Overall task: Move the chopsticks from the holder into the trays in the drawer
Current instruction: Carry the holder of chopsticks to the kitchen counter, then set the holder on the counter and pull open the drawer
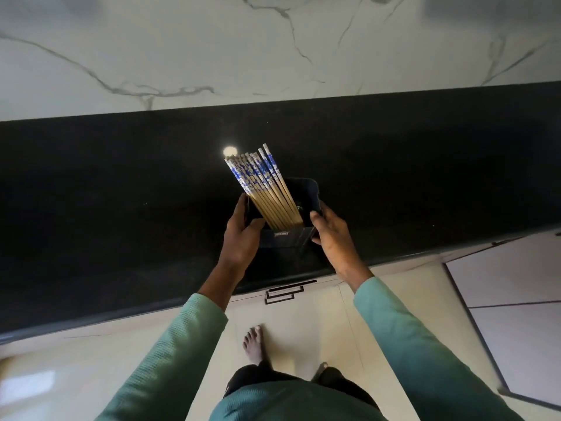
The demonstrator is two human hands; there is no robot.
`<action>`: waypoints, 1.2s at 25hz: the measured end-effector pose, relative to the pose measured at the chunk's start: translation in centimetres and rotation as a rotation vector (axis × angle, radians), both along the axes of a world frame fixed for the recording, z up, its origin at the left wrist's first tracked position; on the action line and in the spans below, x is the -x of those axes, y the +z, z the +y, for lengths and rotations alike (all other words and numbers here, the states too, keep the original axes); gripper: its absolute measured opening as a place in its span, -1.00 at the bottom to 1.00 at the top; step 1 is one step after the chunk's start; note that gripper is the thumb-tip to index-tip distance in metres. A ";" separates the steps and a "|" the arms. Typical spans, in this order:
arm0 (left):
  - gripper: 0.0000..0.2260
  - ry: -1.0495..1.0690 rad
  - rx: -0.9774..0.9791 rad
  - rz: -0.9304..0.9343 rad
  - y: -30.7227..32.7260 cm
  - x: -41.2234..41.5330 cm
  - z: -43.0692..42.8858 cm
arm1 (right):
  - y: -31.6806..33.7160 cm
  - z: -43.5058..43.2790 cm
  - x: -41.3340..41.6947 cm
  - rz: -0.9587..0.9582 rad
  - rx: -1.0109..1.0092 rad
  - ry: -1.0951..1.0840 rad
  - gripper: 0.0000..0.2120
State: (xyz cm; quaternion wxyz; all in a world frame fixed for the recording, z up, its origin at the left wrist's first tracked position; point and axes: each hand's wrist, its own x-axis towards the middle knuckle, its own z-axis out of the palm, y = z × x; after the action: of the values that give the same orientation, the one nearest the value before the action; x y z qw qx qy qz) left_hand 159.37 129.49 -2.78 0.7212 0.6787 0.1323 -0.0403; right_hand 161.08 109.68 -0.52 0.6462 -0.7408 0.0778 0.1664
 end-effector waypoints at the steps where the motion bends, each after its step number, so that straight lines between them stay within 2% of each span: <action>1: -0.47 0.022 -0.001 -0.003 -0.2 0.5 0.0 | -0.2 -0.1 0.3 -0.010 0.010 -0.010 -0.60; 3: -0.35 0.081 -0.114 -0.027 -1.0 2.5 0.2 | -1.0 -0.3 1.8 -0.038 0.029 -0.115 -0.67; 4: -0.33 0.088 -0.264 -0.055 -1.7 3.8 0.4 | -1.7 -0.4 2.9 -0.058 0.037 -0.211 -0.75; 6: -0.30 0.008 -0.708 -0.112 -3.7 6.2 1.2 | -4.0 -0.6 5.8 -0.053 0.067 -0.420 -0.92; 7: -0.26 -0.067 -0.920 -0.120 -4.8 7.1 1.7 | -5.4 -0.7 7.4 0.001 0.088 -0.482 -0.88; 8: -0.22 -0.150 -1.080 -0.111 -5.8 7.7 2.1 | -6.8 -0.8 8.7 0.117 0.100 -0.511 -0.83; 10: -0.17 -0.278 -1.288 -0.100 -7.3 8.3 2.7 | -9.2 -0.9 10.2 0.460 0.099 -0.505 -0.85; 12: -0.16 -0.332 -1.419 -0.124 -8.4 8.3 3.0 | -11.1 -0.7 9.9 0.729 -0.062 -0.471 -0.86; 15: -0.16 -0.319 -1.497 -0.135 -9.4 8.2 3.0 | -13.5 0.4 8.0 0.811 -0.408 -0.538 -0.73; 22: -0.09 -0.271 -1.564 -0.176 -10.6 8.1 3.1 | -18.4 1.7 7.6 0.729 -0.626 -0.716 -0.61; 26: -0.10 -0.252 -1.553 -0.183 -10.8 8.2 3.1 | -19.9 0.4 7.7 0.711 -0.715 -0.618 -0.71; 30: -0.09 -0.254 -1.534 -0.169 -10.3 8.3 2.9 | -20.0 0.0 8.3 0.705 -0.661 -0.573 -0.90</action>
State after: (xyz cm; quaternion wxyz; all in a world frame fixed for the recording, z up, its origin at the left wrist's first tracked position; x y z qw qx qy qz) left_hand 151.02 132.41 -13.10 0.0481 0.9983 -0.0110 0.0320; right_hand 152.81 109.71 -20.56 0.7982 -0.3476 0.4311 0.2371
